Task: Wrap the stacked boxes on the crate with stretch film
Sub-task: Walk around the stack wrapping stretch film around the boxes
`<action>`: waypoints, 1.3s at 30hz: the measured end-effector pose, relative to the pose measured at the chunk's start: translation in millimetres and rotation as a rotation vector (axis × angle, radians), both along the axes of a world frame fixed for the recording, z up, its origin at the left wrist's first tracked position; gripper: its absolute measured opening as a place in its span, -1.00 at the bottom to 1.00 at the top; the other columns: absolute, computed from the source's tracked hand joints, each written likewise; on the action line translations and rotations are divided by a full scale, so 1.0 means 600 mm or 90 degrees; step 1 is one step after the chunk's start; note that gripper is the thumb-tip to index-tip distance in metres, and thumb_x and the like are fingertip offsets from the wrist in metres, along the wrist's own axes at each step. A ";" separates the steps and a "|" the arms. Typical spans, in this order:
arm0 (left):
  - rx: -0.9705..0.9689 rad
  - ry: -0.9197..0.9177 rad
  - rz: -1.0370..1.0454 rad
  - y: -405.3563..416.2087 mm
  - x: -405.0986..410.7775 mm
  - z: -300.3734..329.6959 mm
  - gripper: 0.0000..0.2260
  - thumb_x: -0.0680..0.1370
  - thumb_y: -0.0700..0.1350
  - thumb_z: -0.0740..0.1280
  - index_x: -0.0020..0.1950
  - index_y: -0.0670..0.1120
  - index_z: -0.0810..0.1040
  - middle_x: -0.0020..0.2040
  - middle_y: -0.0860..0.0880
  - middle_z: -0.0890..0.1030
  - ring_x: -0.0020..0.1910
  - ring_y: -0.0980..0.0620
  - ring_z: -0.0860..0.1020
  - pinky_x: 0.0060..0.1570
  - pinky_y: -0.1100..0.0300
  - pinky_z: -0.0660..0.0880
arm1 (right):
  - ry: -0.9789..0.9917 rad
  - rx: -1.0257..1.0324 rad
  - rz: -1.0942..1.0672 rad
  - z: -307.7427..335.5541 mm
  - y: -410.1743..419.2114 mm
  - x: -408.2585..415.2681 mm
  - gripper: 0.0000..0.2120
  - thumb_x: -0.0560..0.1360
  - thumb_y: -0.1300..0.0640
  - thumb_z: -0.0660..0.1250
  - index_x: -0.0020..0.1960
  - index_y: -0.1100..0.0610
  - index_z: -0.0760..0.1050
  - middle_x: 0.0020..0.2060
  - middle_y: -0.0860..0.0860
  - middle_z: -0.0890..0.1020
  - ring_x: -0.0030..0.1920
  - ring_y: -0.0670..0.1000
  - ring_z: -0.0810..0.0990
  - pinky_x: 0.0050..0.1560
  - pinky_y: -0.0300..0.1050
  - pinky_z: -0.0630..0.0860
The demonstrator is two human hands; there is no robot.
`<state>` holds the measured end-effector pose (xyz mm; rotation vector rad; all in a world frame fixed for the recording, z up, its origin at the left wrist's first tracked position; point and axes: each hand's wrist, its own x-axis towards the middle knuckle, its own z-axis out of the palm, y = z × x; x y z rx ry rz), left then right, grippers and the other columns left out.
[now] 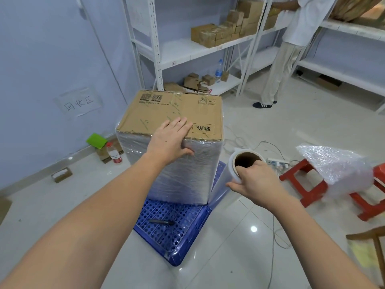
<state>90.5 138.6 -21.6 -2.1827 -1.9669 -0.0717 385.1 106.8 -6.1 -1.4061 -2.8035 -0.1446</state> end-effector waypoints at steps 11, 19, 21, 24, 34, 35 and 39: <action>-0.012 -0.002 0.006 0.005 0.001 0.004 -0.04 0.45 0.49 0.27 0.69 0.03 0.05 0.69 0.01 0.10 0.66 0.01 0.07 0.63 -0.04 0.04 | -0.020 0.110 0.163 -0.023 0.013 0.011 -0.54 0.33 -0.22 0.46 -0.39 0.04 0.29 -0.62 -0.10 0.35 -0.52 0.01 0.36 -0.30 -0.19 0.18; -0.011 0.000 0.013 0.008 0.004 0.006 -0.05 0.46 0.48 0.27 0.69 0.04 0.05 0.69 0.02 0.10 0.66 0.02 0.07 0.63 -0.03 0.04 | -0.020 0.083 0.216 -0.024 0.028 0.028 -0.55 0.37 -0.28 0.42 -0.36 0.01 0.31 -0.60 -0.09 0.33 -0.48 0.00 0.27 -0.34 -0.13 0.36; -0.011 -0.001 0.011 0.011 0.005 0.004 -0.05 0.46 0.48 0.27 0.69 0.04 0.05 0.69 0.02 0.10 0.66 0.02 0.08 0.63 -0.02 0.04 | -0.012 0.069 0.241 -0.010 0.025 0.026 -0.51 0.34 -0.28 0.47 -0.35 -0.02 0.24 -0.57 -0.13 0.24 -0.49 0.00 0.25 -0.36 -0.15 0.38; -0.009 0.003 0.014 0.011 0.006 0.003 -0.05 0.46 0.49 0.27 0.69 0.04 0.05 0.69 0.02 0.10 0.66 0.02 0.08 0.63 -0.01 0.03 | -0.016 0.059 0.306 0.001 0.002 0.013 -0.52 0.33 -0.24 0.46 -0.33 -0.03 0.19 -0.55 -0.14 0.25 -0.52 -0.01 0.32 -0.31 -0.22 0.27; -0.005 0.001 0.019 -0.005 0.003 0.003 -0.06 0.46 0.47 0.27 0.69 0.03 0.05 0.69 0.00 0.10 0.66 0.00 0.08 0.63 -0.03 0.04 | -0.017 -0.008 0.420 0.009 -0.054 -0.048 -0.75 0.42 -0.18 0.37 -0.22 0.00 0.49 -0.44 -0.08 0.53 -0.37 0.00 0.47 -0.10 -0.11 0.54; -0.005 -0.001 0.019 -0.005 0.004 0.003 -0.06 0.46 0.47 0.28 0.69 0.03 0.06 0.69 0.00 0.11 0.66 0.00 0.09 0.63 -0.03 0.05 | -0.013 -0.008 0.423 0.011 -0.056 -0.054 -0.75 0.42 -0.17 0.38 -0.22 0.00 0.49 -0.44 -0.08 0.53 -0.37 0.00 0.46 -0.10 -0.09 0.54; -0.002 -0.009 0.016 -0.006 0.003 0.003 -0.07 0.47 0.45 0.30 0.69 0.03 0.08 0.69 -0.01 0.13 0.66 0.00 0.10 0.62 -0.03 0.05 | 0.000 -0.009 0.443 0.018 -0.065 -0.070 -0.70 0.34 -0.15 0.50 -0.27 0.03 0.47 -0.48 -0.07 0.49 -0.42 0.01 0.39 -0.15 -0.15 0.47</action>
